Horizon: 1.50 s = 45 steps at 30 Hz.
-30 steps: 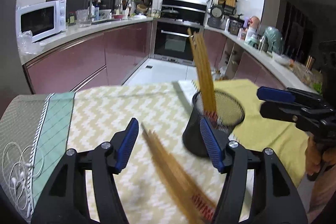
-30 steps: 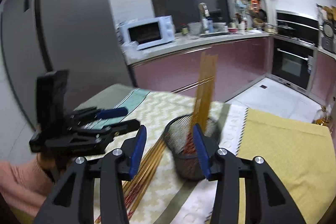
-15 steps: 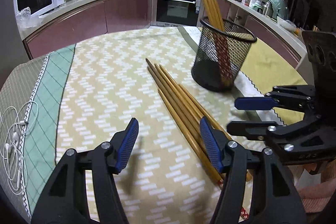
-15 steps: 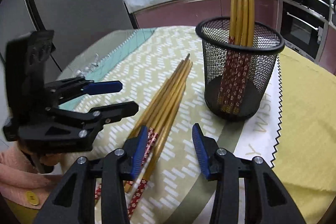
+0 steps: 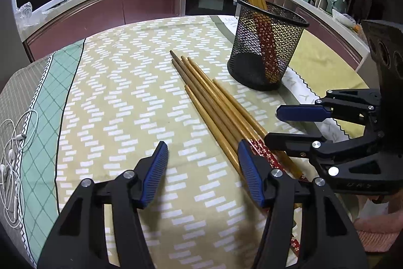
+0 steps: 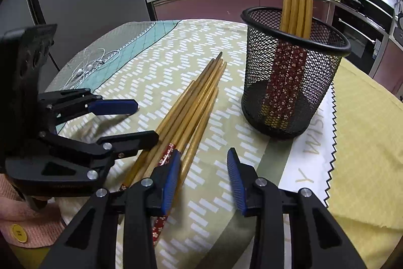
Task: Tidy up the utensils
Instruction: 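Move the right gripper back to the pile and grasp another chopstick, then lift the grasped chopstick upright out of the pile with the right gripper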
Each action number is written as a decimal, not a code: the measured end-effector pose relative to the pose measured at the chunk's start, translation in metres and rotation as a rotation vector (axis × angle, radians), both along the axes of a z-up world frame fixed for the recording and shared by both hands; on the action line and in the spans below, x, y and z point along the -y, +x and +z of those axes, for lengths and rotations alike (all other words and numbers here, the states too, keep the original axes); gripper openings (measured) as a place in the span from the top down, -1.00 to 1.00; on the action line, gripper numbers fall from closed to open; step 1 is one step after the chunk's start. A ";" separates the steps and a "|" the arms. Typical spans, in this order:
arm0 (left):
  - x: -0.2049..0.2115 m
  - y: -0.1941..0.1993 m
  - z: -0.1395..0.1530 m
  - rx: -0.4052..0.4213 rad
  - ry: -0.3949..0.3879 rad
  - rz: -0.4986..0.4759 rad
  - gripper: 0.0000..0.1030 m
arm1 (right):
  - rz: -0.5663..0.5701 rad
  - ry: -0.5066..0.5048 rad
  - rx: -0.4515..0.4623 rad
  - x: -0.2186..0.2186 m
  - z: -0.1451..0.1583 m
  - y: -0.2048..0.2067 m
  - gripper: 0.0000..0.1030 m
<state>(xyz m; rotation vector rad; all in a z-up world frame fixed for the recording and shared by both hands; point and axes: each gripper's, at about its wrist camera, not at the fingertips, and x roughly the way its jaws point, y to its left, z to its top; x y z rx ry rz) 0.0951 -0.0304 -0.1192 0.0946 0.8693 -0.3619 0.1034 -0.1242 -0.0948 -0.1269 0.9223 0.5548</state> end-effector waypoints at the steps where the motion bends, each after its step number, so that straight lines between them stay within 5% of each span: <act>1: 0.000 0.000 0.000 -0.001 0.002 0.001 -0.10 | 0.000 -0.003 -0.002 0.000 -0.001 0.000 0.29; 9: -0.001 0.010 0.001 -0.010 0.002 0.006 -0.08 | 0.001 -0.024 0.004 0.001 -0.002 0.001 0.33; 31: -0.009 0.027 0.000 -0.003 0.028 0.047 0.79 | -0.035 0.048 -0.051 0.007 -0.004 0.016 0.87; 45: -0.009 0.009 0.014 0.005 -0.062 -0.004 0.86 | 0.014 0.103 -0.032 0.006 0.010 0.011 0.89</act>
